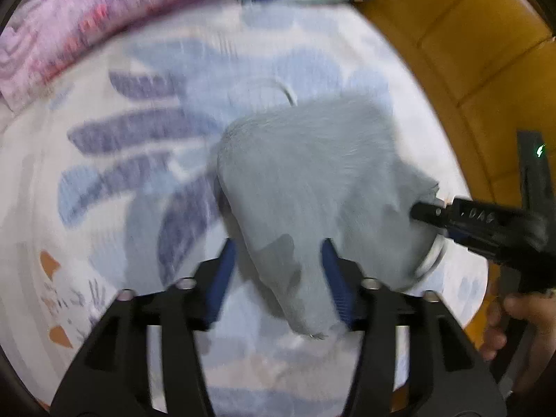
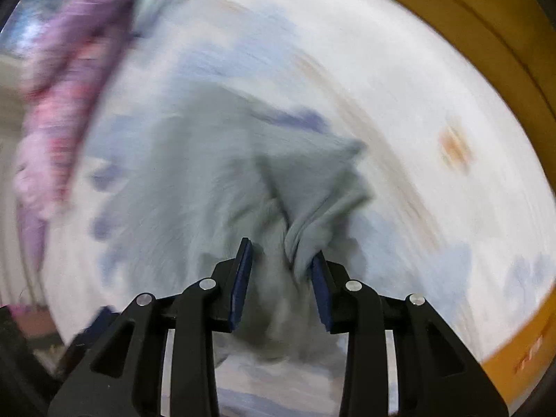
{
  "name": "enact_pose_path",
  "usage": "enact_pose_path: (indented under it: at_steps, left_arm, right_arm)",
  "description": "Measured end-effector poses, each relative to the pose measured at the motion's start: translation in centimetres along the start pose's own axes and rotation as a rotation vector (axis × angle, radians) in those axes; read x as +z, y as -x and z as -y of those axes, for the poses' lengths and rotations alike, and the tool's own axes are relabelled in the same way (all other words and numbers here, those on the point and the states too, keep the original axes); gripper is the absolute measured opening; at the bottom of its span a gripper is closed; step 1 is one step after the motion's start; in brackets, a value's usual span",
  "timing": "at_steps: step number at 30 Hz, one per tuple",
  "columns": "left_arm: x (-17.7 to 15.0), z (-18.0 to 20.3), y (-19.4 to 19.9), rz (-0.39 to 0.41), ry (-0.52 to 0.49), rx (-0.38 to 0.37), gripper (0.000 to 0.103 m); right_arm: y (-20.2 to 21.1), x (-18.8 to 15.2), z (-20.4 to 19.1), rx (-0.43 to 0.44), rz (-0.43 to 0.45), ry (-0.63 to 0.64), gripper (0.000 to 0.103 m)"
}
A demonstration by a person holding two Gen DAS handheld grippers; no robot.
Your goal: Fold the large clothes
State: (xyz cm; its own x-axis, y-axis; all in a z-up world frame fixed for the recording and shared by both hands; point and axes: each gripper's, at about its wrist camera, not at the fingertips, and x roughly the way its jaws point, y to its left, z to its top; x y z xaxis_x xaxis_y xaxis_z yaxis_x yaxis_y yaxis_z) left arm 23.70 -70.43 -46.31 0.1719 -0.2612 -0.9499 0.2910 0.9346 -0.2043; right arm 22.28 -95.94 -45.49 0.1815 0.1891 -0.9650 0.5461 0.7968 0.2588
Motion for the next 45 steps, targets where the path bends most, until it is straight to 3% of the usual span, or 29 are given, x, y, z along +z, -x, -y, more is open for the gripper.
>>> enact_pose_path:
  at_steps: [5, 8, 15, 20, 23, 28, 36, 45]
  left_arm:
    - [-1.5, -1.1, -1.2, -0.079, -0.001, 0.027, 0.074]
    - [-1.8, -2.0, -0.4, -0.081, 0.031, 0.037, 0.079]
    - [-1.7, -2.6, 3.7, -0.054, 0.070, 0.041, 0.090]
    - [-1.4, -3.2, 6.8, -0.032, 0.092, 0.049, 0.092]
    - [-1.5, -3.8, 9.1, -0.007, 0.086, 0.056, 0.093]
    - [-2.2, -5.5, 13.7, 0.049, 0.109, 0.072, 0.093]
    - [-3.3, -8.4, 20.9, 0.155, 0.114, 0.095, 0.093]
    - [-5.6, -11.8, 26.1, 0.202, 0.088, 0.074, 0.094]
  right_arm:
    - [-0.8, -2.4, 3.8, -0.122, 0.004, -0.044, 0.032]
    - [0.3, -3.0, 3.9, -0.113, 0.013, -0.050, 0.032]
    - [5.8, -5.2, -3.4, -0.070, 0.094, 0.166, 0.034]
    - [8.6, -6.1, -9.0, -0.042, 0.112, 0.274, 0.051]
    - [10.3, -7.5, -12.3, -0.057, 0.105, 0.325, 0.066]
    - [12.5, -9.0, -14.7, -0.110, 0.145, 0.330, 0.078]
    - [16.5, -13.6, -18.9, -0.164, 0.209, 0.405, 0.079]
    - [19.2, -18.8, -22.3, -0.172, 0.283, 0.391, 0.080]
